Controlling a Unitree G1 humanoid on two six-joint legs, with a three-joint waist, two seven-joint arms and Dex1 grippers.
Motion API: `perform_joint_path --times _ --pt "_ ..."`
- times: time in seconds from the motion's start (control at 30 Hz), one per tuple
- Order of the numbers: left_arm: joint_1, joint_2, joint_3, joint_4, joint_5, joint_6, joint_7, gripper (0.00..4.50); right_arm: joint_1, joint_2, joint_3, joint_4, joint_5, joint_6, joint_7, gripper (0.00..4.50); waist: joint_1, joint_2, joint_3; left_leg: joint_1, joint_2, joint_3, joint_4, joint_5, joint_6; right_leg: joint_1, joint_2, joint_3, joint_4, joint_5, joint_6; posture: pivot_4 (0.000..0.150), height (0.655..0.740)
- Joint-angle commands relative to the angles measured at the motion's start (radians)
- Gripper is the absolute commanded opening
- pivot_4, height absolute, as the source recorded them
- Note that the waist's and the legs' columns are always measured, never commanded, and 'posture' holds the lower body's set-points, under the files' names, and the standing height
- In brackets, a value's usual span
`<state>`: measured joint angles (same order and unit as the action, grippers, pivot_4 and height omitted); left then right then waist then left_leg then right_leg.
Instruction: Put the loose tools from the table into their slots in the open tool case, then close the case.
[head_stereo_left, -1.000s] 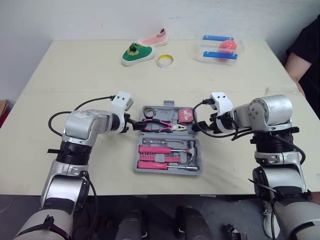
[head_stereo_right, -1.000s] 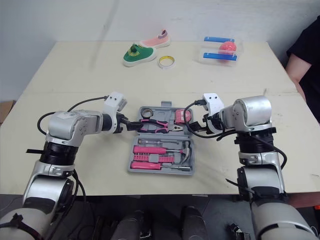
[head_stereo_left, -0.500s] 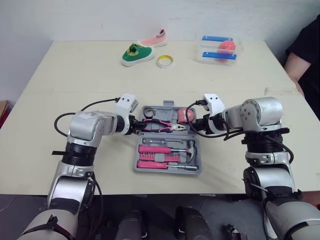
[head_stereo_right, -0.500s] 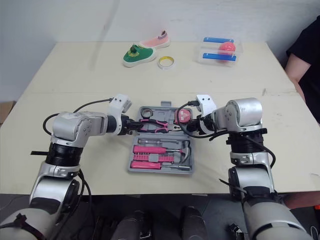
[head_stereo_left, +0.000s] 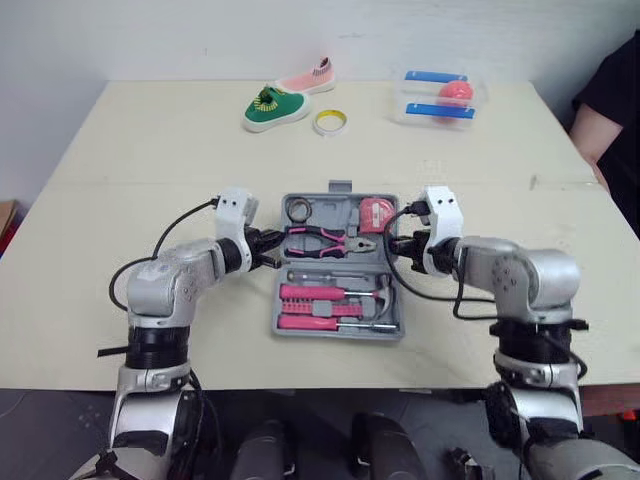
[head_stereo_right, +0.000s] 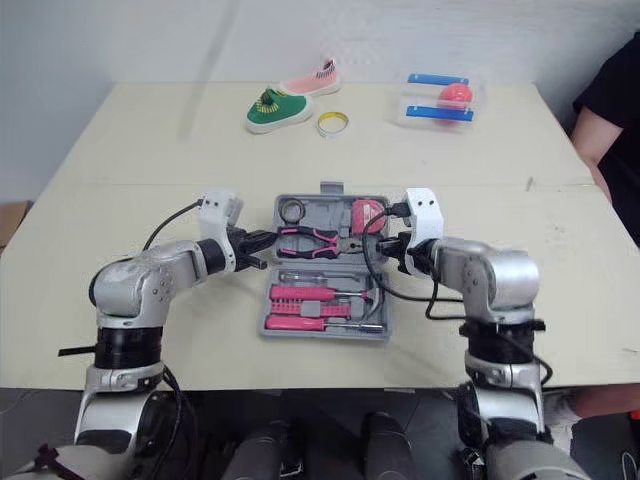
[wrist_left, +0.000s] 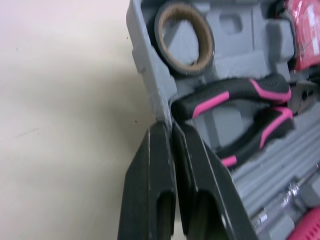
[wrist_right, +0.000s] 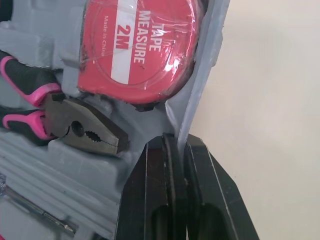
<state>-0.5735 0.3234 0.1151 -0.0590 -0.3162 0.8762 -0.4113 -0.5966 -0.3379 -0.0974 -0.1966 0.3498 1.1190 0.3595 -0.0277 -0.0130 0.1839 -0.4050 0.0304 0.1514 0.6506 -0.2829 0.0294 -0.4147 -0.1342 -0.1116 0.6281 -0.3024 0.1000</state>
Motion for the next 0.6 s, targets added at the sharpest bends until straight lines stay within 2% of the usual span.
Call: perform_joint_path --times 0.03,0.17,0.3,0.4,0.6 --pt "0.058 0.049 -0.041 -0.029 0.076 -0.302 -0.060 0.06 0.111 -0.062 0.083 -0.058 -0.080 -0.438 0.142 0.00 0.001 0.000 0.000 0.000 0.000 0.001 -0.001 0.000 0.000 0.000 0.000 0.000 -0.001 0.000 0.000 0.150 0.7400" --pt "0.115 0.051 -0.049 0.015 0.122 -0.574 -0.085 0.06 0.226 -0.107 0.115 0.042 -0.161 -0.790 0.215 0.00 0.003 0.000 0.000 0.000 0.000 0.002 0.000 0.000 0.001 0.000 0.000 0.000 -0.001 0.000 0.001 0.150 0.7400" --pt "0.181 0.068 -0.062 0.069 0.191 -0.885 -0.100 0.06 0.344 -0.135 0.108 0.186 -0.237 -1.288 0.276 0.00 0.006 0.000 0.000 0.001 -0.001 0.001 0.001 0.000 0.002 0.001 -0.001 -0.001 -0.003 0.001 0.001 0.150 0.7400" --pt "0.229 0.109 -0.088 0.144 0.278 -1.119 -0.099 0.06 0.382 -0.192 0.152 0.319 -0.315 -1.518 0.311 0.00 0.002 0.000 0.000 0.003 -0.001 0.002 0.001 0.000 0.002 0.002 -0.002 0.000 -0.003 0.001 0.001 0.150 0.7400" --pt "0.269 0.139 -0.102 0.190 0.305 -1.282 -0.116 0.06 0.381 -0.247 0.178 0.532 -0.443 -1.795 0.226 0.00 -0.002 0.000 0.000 0.008 0.000 0.003 0.001 -0.001 0.003 0.006 -0.005 0.000 -0.002 0.001 0.001 0.150 0.7400"
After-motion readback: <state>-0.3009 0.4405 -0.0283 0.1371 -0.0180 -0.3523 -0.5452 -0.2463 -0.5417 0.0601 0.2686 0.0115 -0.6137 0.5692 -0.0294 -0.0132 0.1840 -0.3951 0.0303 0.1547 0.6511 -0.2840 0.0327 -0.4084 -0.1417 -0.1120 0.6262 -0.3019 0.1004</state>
